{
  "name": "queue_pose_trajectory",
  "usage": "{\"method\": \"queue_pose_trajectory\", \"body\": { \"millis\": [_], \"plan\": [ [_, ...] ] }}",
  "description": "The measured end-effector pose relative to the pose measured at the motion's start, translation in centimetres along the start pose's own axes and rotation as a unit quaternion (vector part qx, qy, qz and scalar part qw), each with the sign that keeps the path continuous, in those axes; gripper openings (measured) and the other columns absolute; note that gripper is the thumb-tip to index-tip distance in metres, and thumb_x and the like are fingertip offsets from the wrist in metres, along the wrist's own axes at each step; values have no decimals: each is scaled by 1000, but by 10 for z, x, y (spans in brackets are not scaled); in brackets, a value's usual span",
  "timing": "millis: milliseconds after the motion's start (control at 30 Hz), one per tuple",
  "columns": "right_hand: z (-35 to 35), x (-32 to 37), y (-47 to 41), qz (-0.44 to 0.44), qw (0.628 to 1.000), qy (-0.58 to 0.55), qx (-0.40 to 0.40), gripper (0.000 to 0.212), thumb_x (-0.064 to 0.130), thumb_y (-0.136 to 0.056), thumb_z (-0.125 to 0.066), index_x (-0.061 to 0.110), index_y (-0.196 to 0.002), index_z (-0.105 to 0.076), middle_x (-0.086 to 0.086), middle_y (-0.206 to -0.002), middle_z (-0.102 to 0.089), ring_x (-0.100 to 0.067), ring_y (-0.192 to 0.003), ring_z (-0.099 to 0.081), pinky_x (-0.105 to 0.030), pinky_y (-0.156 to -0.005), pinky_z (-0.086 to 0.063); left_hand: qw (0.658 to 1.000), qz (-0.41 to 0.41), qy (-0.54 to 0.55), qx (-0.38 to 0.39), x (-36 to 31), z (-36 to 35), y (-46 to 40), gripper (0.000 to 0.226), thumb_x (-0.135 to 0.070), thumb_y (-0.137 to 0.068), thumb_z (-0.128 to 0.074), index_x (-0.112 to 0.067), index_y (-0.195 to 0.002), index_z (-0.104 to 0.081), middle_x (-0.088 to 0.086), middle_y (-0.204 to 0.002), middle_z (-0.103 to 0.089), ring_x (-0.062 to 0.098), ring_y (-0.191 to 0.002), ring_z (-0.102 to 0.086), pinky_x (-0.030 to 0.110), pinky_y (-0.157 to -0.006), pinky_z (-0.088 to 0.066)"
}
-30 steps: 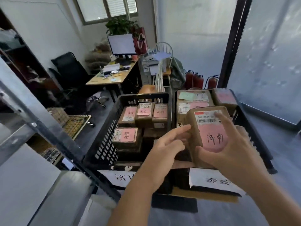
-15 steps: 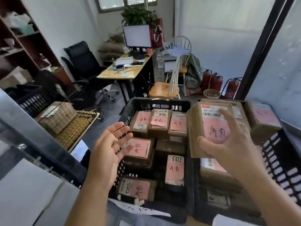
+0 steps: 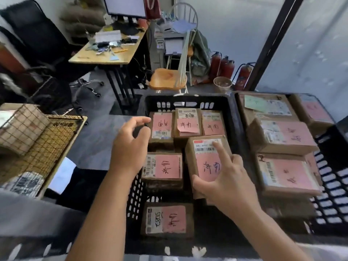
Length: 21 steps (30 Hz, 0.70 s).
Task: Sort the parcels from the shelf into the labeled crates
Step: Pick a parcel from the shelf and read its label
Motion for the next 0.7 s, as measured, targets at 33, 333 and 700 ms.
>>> {"method": "queue_pose_trajectory", "body": {
  "millis": [33, 333, 700],
  "plan": [
    [-10, -4, 1, -10, 1000, 15, 3, 102, 71, -69, -69, 55, -151, -10, 5, -122, -34, -20, -114, -50, -40, -82, -56, 1000, -3, -3, 16, 6, -4, -4, 25, -36, -94, -52, -43, -114, -66, -10, -130, -68, 13, -117, -64, 35, -98, -53],
    [-64, -32, -11, 0, 968, 249, -28, 80, 64, -83, -60, 11, -142, -52, -16, -151, -38, -34, -147, -30, -43, -112, -45, 998, -12, -13, 61, 26, -31, -25, 27, -26, -104, -52, -38, -123, -67, -11, -140, -62, 9, -134, -54, 32, -105, -48],
    [-53, -26, -24, 51, 959, 279, 2, 74, 69, -90, -52, 21, -145, -49, -4, -140, -51, -25, -132, -46, -38, -105, -46, 986, -95, -118, 67, 9, -30, -16, 24, -26, -102, -55, -38, -120, -66, -13, -135, -60, 8, -132, -51, 27, -99, -44]
  ]
}}
Point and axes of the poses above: each hand's wrist, its own y-axis away from the middle knuckle, its own z-axis out of the back of the hand, x = y × z, the point moved 2 cm from there along -y, towards the middle knuckle
